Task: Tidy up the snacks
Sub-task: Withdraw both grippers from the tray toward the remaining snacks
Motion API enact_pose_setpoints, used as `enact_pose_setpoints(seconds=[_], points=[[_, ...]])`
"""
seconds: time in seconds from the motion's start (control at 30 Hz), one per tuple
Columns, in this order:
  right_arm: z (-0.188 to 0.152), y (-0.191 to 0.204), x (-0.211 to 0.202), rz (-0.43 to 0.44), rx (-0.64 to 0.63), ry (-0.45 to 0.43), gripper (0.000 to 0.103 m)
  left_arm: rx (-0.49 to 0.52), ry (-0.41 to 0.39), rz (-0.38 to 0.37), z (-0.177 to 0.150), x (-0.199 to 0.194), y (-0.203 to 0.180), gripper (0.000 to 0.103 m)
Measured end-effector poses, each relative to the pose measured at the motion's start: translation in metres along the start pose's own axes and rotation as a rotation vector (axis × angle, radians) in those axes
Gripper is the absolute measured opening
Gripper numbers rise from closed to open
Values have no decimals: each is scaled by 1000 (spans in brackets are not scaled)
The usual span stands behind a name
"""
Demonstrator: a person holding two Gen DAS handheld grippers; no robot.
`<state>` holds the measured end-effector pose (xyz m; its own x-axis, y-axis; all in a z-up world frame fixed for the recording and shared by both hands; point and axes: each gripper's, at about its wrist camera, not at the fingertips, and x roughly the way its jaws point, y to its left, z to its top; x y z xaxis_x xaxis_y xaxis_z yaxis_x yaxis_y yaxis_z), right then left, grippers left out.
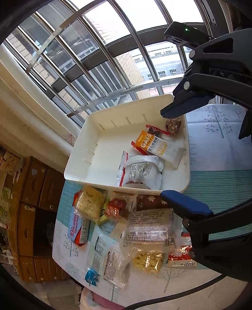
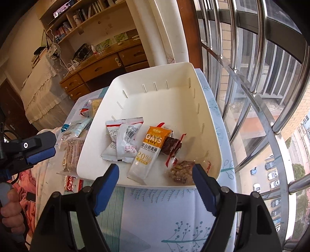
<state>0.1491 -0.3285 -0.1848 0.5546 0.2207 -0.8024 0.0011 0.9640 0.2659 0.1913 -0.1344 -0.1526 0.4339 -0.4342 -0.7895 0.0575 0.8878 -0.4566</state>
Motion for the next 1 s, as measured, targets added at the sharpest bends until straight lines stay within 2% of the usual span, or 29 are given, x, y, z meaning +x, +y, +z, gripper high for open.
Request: enact_pose_setpoints(seconds=[0.17, 0.43, 0.67, 0.8, 1.0], points=[[-8, 13, 7, 5, 14, 25, 78, -32, 11, 53, -10, -11, 24, 77], [-21, 38, 12, 39, 31, 79, 78, -95, 15, 195, -22, -37, 76, 79], [-29, 65, 21, 57, 53, 112, 78, -139, 23, 286, -18, -61, 122, 81], [-33, 81, 28, 55, 74, 129, 78, -119, 30, 322, -11, -70, 143, 81], [-39, 107, 36, 46, 113, 132, 78, -79, 59, 329, 2, -79, 167, 81]])
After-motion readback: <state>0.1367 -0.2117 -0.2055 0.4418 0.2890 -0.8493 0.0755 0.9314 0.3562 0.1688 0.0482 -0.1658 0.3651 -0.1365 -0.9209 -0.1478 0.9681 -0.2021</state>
